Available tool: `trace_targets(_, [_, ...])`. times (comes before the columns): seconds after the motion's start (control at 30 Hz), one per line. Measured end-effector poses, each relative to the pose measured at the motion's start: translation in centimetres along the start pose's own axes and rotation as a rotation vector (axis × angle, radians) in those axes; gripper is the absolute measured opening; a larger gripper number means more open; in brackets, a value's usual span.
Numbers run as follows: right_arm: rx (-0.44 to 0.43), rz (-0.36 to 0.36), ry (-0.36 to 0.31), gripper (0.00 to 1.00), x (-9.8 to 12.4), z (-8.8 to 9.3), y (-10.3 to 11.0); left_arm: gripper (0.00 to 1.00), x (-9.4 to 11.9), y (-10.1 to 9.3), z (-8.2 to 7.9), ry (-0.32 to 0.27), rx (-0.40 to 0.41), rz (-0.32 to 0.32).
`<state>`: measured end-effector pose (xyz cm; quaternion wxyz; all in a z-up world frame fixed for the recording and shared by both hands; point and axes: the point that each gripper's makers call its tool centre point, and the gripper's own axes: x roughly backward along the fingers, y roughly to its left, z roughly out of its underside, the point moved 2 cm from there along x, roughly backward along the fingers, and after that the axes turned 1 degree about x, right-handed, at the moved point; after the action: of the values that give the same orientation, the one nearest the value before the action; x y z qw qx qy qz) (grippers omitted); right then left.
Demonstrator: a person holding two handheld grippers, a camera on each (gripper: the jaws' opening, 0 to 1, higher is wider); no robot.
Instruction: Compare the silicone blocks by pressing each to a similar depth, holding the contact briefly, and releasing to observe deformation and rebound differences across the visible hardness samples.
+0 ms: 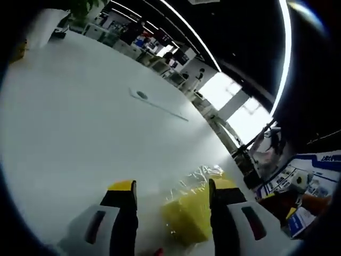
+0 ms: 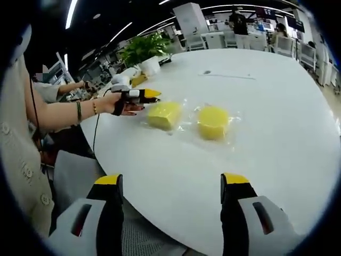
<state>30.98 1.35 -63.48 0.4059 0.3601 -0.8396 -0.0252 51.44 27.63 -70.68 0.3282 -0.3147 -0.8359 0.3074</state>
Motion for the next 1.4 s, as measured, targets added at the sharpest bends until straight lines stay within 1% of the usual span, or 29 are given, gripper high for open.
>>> trace_targets(0.1, [-0.007,0.006,0.003,0.69,0.0,0.1,-0.2,0.42,-0.3,0.5,0.3,0.012,0.020,0.015])
trace_targets(0.27, [-0.009,0.010,0.007,0.69,0.0,0.0,-0.4,0.33,-0.8,0.8,0.9,0.026,0.050,0.056])
trace_targets(0.3, [-0.008,0.011,0.009,0.69,-0.1,0.0,-0.4,0.31,-0.9,0.5,1.1,0.027,0.072,0.079])
trace_targets(0.37, [-0.005,0.011,0.014,0.69,-0.1,0.0,-0.5,0.28,-1.0,0.3,1.3,0.025,0.135,0.100])
trace_targets(0.43, [-0.006,0.013,0.015,0.69,-0.1,0.1,-0.5,0.23,-1.1,0.2,1.4,0.019,0.162,0.126])
trace_targets(0.47, [-0.007,0.014,0.016,0.69,-0.1,0.1,-0.6,0.20,-1.1,0.4,1.5,0.027,0.201,0.122])
trace_targets(0.5, [-0.008,0.014,0.018,0.69,-0.2,0.1,-0.6,0.17,-1.1,0.0,1.4,0.015,0.224,0.166])
trace_targets(0.53, [-0.008,0.014,0.019,0.69,-0.2,0.1,-0.6,0.16,-1.2,0.6,1.4,0.014,0.224,0.146])
trace_targets(0.63, [-0.013,0.017,0.022,0.68,-0.2,0.3,-0.7,0.13,-1.3,0.8,1.3,-0.004,0.252,0.157])
trace_targets(0.67, [-0.012,0.016,0.024,0.68,-0.3,0.3,-0.7,0.11,-1.3,0.8,1.2,-0.015,0.268,0.157])
trace_targets(0.7, [-0.011,0.017,0.029,0.68,-0.3,0.4,-0.6,0.05,-1.2,1.0,1.1,-0.031,0.281,0.159])
trace_targets(0.73, [-0.010,0.017,0.030,0.68,-0.3,0.4,-0.6,0.02,-1.2,1.0,0.9,-0.043,0.280,0.165])
trace_targets(0.77, [-0.010,0.018,0.029,0.68,-0.3,0.4,-0.7,0.00,-1.2,0.8,1.2,-0.031,0.281,0.171])
trace_targets(0.83, [-0.012,0.017,0.027,0.68,-0.3,0.4,-0.7,0.00,-1.2,0.8,1.4,-0.025,0.276,0.170])
trace_targets(0.93, [-0.013,0.021,0.023,0.68,-0.3,0.3,-0.8,0.00,-1.1,0.5,1.5,-0.033,0.278,0.185])
trace_targets(1.1, [-0.007,0.016,0.016,0.69,-0.4,0.2,-0.6,0.00,-0.9,0.1,1.5,-0.040,0.251,0.177])
trace_targets(1.17, [0.001,0.011,-0.004,0.69,-0.5,-0.2,-0.5,0.00,-0.9,0.3,1.3,-0.051,0.203,0.148])
trace_targets(1.23, [0.009,0.005,-0.031,0.69,-0.5,-0.7,-0.3,0.00,-0.8,-0.3,1.1,-0.060,0.178,0.134])
trace_targets(1.27, [0.014,0.001,-0.045,0.69,-0.5,-0.9,-0.2,0.00,-0.6,-0.7,1.1,-0.060,0.155,0.103])
trace_targets(1.33, [0.023,-0.005,-0.065,0.69,-0.5,-1.3,0.0,0.00,-0.3,-1.4,0.8,-0.079,0.133,0.088])
trace_targets(1.4, [0.026,-0.009,-0.066,0.69,-0.6,-1.4,0.1,0.00,0.1,-1.9,0.5,-0.098,0.106,0.066])
